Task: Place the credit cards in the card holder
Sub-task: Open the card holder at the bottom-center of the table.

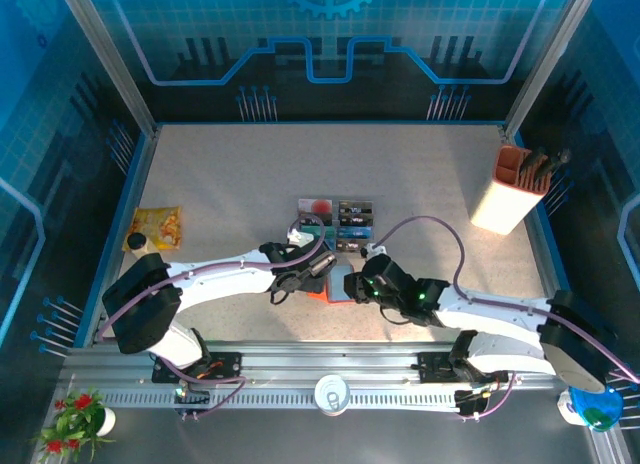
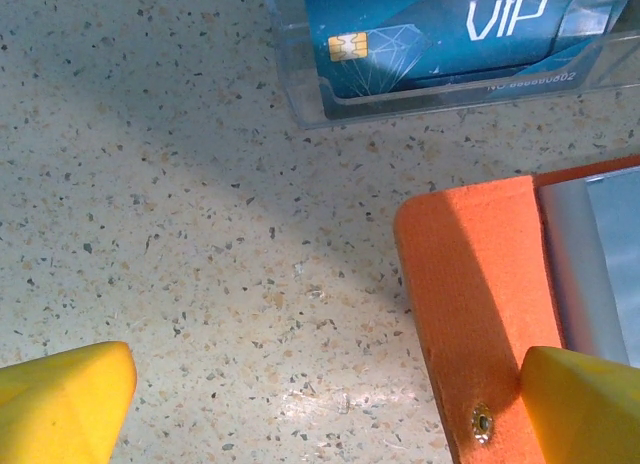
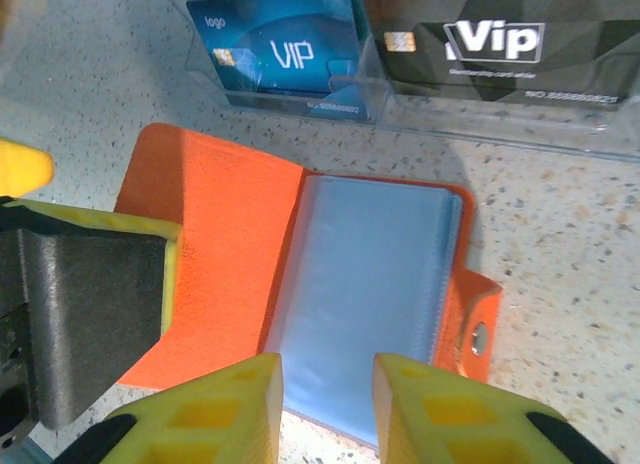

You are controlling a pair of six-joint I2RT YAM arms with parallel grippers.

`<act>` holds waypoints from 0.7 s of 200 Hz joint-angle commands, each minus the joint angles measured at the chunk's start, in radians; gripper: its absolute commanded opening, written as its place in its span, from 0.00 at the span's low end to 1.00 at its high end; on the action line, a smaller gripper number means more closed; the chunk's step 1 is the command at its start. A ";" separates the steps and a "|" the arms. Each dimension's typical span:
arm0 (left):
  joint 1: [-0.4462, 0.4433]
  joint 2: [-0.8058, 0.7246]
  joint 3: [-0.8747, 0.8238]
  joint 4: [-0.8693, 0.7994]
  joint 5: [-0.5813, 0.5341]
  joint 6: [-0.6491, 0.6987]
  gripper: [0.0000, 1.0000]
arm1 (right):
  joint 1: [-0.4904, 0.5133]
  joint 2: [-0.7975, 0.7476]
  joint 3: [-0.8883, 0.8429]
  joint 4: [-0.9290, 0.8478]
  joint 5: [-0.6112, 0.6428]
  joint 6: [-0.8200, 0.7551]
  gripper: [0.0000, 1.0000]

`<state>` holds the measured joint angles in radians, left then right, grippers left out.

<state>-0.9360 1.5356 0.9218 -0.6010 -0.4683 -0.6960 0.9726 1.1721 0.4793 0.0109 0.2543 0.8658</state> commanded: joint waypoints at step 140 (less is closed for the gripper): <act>0.006 -0.030 -0.028 0.032 -0.005 0.043 0.99 | -0.165 0.191 -0.008 0.058 -0.030 -0.092 0.16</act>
<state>-0.9360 1.5352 0.9173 -0.5793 -0.4675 -0.6762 0.8299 1.3544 0.5014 0.0761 0.2226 0.7921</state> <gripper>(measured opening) 0.990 0.171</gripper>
